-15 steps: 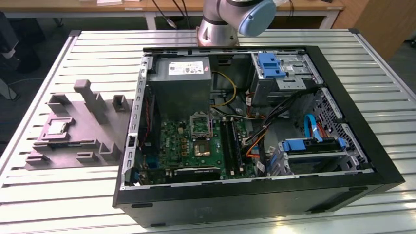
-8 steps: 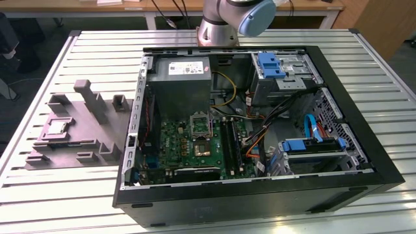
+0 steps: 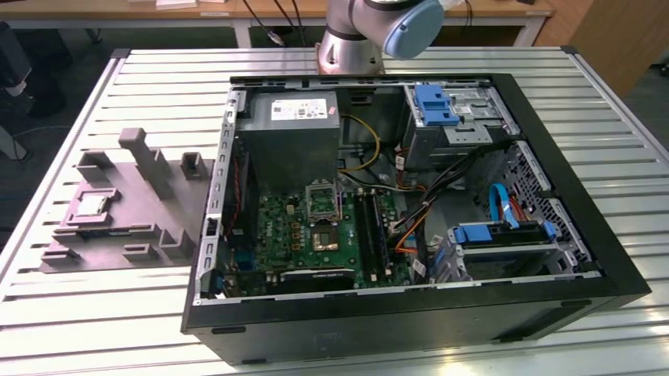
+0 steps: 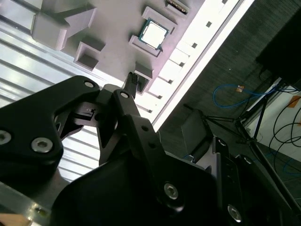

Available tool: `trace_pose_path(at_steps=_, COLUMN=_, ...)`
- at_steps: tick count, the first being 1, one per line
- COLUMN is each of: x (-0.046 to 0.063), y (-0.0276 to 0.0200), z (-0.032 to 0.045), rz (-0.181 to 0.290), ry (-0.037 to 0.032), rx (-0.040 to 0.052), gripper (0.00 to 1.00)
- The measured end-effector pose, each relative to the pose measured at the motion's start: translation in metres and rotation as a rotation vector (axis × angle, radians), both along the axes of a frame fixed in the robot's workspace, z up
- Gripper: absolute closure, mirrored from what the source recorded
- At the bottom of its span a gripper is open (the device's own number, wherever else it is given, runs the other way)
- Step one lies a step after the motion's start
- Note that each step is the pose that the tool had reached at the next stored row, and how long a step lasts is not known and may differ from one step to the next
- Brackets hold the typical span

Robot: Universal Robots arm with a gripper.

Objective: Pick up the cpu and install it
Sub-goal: 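Pick up the cpu and move it towards the insertion slot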

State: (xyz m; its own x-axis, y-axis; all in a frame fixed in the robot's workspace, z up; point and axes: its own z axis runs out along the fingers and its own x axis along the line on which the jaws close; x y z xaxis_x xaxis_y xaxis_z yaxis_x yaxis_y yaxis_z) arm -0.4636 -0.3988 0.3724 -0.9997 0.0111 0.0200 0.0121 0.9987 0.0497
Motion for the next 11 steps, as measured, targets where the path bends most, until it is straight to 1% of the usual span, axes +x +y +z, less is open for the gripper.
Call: trace_pose_path(at_steps=11, x=0.0000, y=0.0000, z=-0.0027, rz=0.000, ry=0.0000, rx=0.0000, gripper=0.35)
